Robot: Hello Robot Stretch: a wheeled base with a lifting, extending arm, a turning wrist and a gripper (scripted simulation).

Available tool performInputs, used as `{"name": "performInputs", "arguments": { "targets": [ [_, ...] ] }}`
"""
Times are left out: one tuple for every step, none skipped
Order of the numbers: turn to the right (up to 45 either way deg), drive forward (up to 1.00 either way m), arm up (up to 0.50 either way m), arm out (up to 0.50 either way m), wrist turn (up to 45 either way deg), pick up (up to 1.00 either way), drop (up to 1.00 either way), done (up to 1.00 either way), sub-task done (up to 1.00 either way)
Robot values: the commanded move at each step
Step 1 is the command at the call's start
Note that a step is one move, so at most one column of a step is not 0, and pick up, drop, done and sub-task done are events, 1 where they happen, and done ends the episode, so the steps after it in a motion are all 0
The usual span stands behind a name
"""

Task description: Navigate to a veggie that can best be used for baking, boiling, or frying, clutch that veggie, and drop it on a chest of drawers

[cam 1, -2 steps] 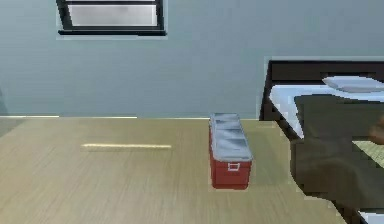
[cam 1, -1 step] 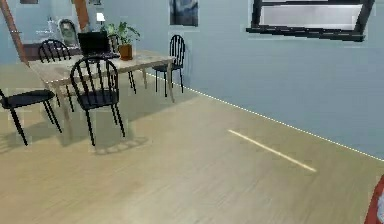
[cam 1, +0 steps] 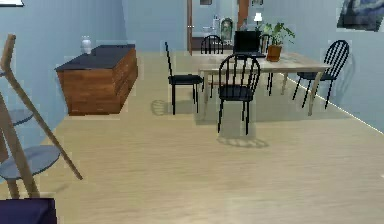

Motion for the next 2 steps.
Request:
{"name": "performInputs", "arguments": {
  "targets": [
    [0.0,0.90,0.00,0.00,0.0,0.00,0.00,0.00,0.00],
    [-45.0,0.00,0.00,0.00,0.0,0.00,0.00,0.00,0.00]
  ]
}}
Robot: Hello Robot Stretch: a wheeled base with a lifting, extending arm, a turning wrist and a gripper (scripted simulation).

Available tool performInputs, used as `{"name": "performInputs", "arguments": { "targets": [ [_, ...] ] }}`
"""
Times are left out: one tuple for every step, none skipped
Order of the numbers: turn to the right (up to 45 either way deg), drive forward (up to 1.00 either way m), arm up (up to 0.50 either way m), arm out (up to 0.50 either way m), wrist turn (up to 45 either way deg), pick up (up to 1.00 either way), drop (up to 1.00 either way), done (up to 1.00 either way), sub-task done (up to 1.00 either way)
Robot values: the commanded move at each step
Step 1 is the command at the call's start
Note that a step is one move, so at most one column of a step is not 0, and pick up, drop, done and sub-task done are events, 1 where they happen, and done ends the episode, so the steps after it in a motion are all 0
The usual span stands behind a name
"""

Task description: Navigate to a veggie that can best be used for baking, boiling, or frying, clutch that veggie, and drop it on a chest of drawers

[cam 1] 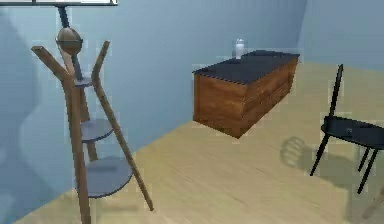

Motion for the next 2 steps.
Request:
{"name": "performInputs", "arguments": {
  "targets": [
    [-18.0,0.00,0.00,0.00,0.0,0.00,0.00,0.00,0.00],
    [0.0,0.25,0.00,0.00,0.0,0.00,0.00,0.00,0.00]
  ]
}}
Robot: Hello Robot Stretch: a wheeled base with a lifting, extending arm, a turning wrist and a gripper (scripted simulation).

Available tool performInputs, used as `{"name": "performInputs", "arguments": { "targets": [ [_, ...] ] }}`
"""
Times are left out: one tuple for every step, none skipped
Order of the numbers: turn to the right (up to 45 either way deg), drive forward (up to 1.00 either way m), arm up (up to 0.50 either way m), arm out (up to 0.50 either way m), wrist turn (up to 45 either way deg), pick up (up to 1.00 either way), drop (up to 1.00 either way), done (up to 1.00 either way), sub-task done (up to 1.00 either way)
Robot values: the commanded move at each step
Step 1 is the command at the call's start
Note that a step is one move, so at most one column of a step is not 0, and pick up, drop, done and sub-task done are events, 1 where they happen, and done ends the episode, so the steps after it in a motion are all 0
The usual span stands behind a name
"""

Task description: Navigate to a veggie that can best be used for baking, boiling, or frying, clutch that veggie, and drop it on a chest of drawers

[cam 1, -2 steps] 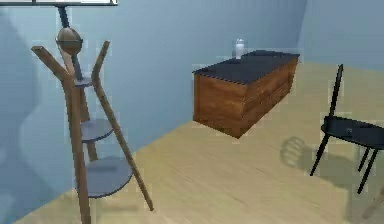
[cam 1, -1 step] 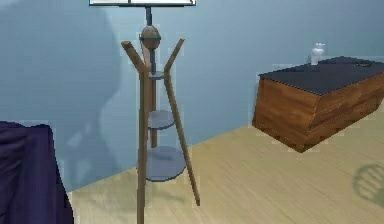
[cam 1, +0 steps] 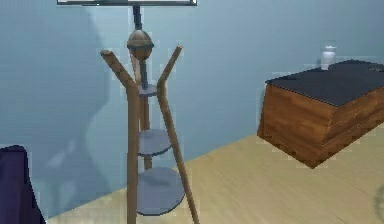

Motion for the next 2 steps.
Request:
{"name": "performInputs", "arguments": {
  "targets": [
    [42.0,0.00,0.00,0.00,0.0,0.00,0.00,0.00,0.00],
    [0.0,1.00,0.00,0.00,0.0,0.00,0.00,0.00,0.00]
  ]
}}
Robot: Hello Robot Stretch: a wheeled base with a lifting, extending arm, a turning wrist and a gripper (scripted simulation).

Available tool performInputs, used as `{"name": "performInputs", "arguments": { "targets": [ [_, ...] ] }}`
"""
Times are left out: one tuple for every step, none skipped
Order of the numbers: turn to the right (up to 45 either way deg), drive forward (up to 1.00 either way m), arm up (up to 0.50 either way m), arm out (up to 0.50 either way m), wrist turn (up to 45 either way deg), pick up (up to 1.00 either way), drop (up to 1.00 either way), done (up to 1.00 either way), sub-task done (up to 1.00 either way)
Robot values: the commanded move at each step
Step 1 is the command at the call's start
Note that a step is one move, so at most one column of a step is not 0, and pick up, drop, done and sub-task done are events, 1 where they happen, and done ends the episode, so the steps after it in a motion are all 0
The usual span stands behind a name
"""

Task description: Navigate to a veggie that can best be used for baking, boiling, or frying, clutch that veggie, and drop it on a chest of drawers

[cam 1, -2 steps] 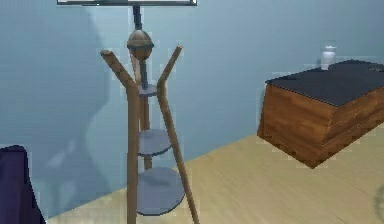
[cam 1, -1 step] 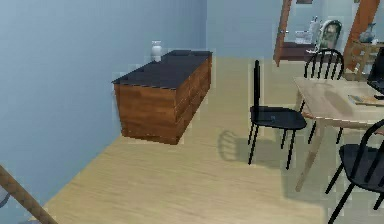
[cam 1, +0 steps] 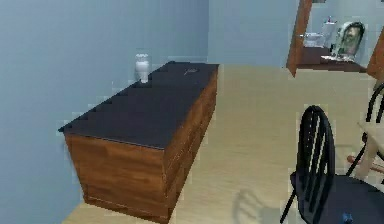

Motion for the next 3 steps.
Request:
{"name": "performInputs", "arguments": {
  "targets": [
    [0.0,0.70,0.00,0.00,0.0,0.00,0.00,0.00,0.00],
    [18.0,0.00,0.00,0.00,0.0,0.00,0.00,0.00,0.00],
    [0.0,1.00,0.00,0.00,0.0,0.00,0.00,0.00,0.00]
  ]
}}
